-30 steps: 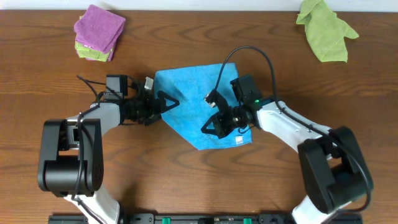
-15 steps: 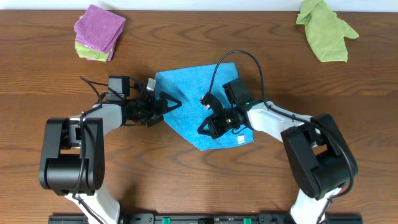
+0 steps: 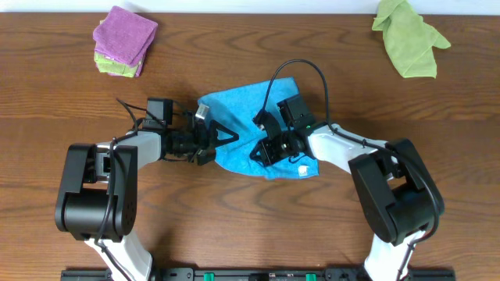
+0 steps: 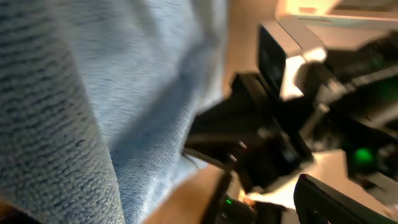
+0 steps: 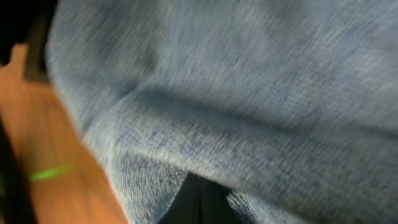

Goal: Fold the cloth
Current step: 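Lift the bottom corner with the right gripper and fold it upward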

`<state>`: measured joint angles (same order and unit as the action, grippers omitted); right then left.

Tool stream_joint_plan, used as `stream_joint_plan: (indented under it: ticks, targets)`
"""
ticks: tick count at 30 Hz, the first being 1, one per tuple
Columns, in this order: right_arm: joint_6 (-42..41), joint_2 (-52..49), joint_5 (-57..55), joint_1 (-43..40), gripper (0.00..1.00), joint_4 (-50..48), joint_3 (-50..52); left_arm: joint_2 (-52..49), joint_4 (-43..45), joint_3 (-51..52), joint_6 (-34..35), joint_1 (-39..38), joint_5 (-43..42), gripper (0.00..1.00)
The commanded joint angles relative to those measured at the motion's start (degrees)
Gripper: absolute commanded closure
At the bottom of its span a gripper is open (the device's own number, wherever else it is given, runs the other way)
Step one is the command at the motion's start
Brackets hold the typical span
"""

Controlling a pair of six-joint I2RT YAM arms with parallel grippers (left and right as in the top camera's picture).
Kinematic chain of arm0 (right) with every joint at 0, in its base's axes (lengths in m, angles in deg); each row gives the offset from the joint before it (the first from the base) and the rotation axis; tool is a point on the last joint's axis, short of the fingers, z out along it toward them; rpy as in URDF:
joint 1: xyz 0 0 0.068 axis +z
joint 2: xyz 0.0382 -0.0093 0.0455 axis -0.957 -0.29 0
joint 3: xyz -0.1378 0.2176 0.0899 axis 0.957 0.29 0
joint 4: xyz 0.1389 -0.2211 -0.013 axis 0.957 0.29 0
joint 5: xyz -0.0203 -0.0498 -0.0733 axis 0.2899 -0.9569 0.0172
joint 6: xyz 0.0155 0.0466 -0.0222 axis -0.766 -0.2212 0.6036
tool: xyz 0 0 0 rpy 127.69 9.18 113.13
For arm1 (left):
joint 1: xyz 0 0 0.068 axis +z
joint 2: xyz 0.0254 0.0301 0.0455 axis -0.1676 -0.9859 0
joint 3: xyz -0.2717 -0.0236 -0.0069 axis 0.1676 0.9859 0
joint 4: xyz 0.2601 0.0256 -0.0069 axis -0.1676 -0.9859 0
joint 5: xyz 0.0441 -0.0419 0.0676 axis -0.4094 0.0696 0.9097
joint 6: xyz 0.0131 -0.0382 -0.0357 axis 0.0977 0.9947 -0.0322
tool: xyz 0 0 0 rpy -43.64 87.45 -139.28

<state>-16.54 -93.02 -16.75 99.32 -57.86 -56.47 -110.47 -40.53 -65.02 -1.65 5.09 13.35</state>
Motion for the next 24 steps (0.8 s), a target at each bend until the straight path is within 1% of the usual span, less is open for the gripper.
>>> stream_joint_plan:
  ticks: [1, 6, 8, 10, 12, 13, 14, 15, 24]
  targets:
    - [-2.19, -0.72, -3.61, -0.09, 0.99, -0.22, -1.66, -0.61, 0.11, 0.59, 1.42, -0.09, -7.45, 0.05]
    - [-3.89, -0.72, -4.68, -0.55, 0.99, -0.52, -1.92, 0.17, 1.09, 0.44, 1.68, -0.09, -9.09, 0.05]
    - [-4.70, -0.72, -4.66, -0.74, 0.99, -0.90, -1.95, 0.83, 4.39, 0.33, 4.55, -0.09, -10.32, 0.05]
    - [-5.84, -0.72, -4.66, -0.98, 0.99, -1.68, -1.97, 1.95, 12.68, 0.33, 11.34, -0.09, -10.29, 0.05]
    - [-6.21, -0.72, -4.61, -1.03, 0.99, -1.84, -1.99, 3.02, 27.67, 0.33, 21.33, -0.09, -8.24, 0.04]
    - [-6.25, -0.72, -4.59, -1.03, 0.99, -1.81, -2.01, 3.04, 34.05, 0.33, 24.59, -0.09, -6.62, 0.05]
    - [-6.62, -0.72, -4.33, -1.03, 0.99, -1.79, -2.10, 3.02, 38.42, 0.33, 26.60, -0.09, -4.44, 0.05]
    - [-6.62, -0.72, -4.15, -1.05, 0.99, -1.77, -2.23, 3.02, 40.24, 0.33, 26.95, -0.09, -3.02, 0.05]
    - [-6.54, 1.81, -4.15, -5.18, 0.99, 1.90, -5.77, 3.02, 41.46, 0.33, 26.91, -0.15, 3.23, 0.05]
